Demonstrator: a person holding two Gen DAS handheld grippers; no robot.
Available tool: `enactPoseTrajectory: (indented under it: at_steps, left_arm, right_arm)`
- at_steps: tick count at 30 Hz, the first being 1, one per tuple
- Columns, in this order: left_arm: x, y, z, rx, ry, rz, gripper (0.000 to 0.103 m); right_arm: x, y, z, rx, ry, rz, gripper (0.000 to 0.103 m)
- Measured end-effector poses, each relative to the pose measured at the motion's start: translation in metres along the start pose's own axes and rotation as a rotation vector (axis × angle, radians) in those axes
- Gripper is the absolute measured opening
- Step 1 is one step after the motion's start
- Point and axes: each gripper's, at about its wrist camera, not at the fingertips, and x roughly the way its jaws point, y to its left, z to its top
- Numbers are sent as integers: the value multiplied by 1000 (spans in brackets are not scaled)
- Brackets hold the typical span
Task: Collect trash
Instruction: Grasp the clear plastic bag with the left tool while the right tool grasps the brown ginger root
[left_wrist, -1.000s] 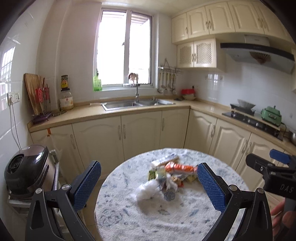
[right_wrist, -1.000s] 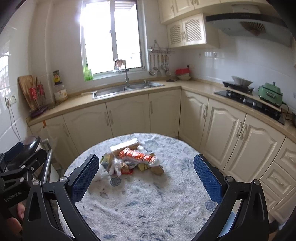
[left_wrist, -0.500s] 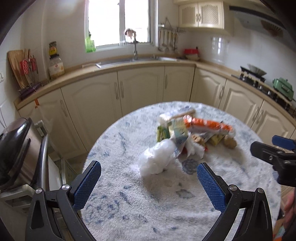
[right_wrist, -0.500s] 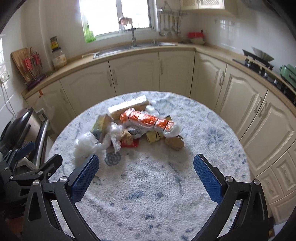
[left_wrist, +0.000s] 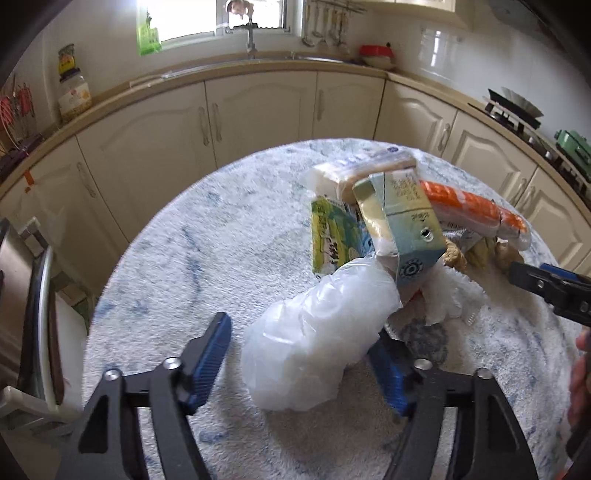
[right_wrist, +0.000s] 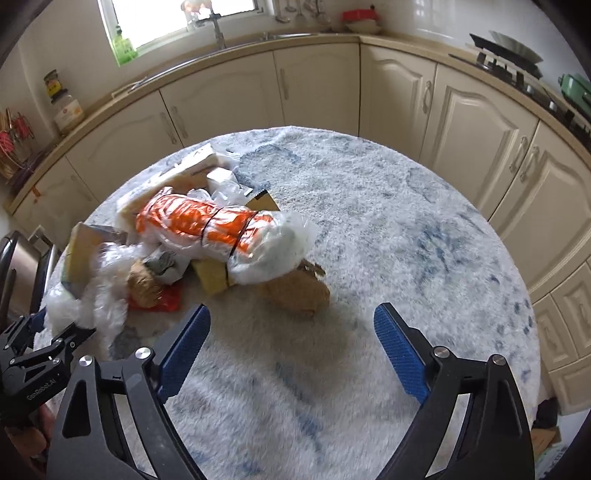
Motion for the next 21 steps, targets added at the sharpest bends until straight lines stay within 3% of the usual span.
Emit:
enactPoseTrajectory:
  at_steps: [2, 5, 7, 8, 15, 21]
  left_arm:
    - [2, 1, 4, 11, -15, 11, 55]
    - [2, 9, 11, -7, -18, -7, 45]
    - [3, 14, 10, -25, -19, -17, 43]
    - [1, 16, 9, -33, -21, -21, 42]
    - [-20, 23, -4, -47, -30, -28, 41]
    - [-53, 3, -29, -21, -56, -40, 41]
  right_arm:
    - [13, 3, 6, -24, 5, 7, 88]
    - [22, 7, 9, -56, -4, 6, 76]
    - [21, 8, 9, -64, -12, 20, 49]
    - [21, 9, 8, -76, -11, 9, 43]
    - [1, -3, -12, -34, -10, 65, 43]
    - [-33, -13, -30, -7, -45, 116, 43]
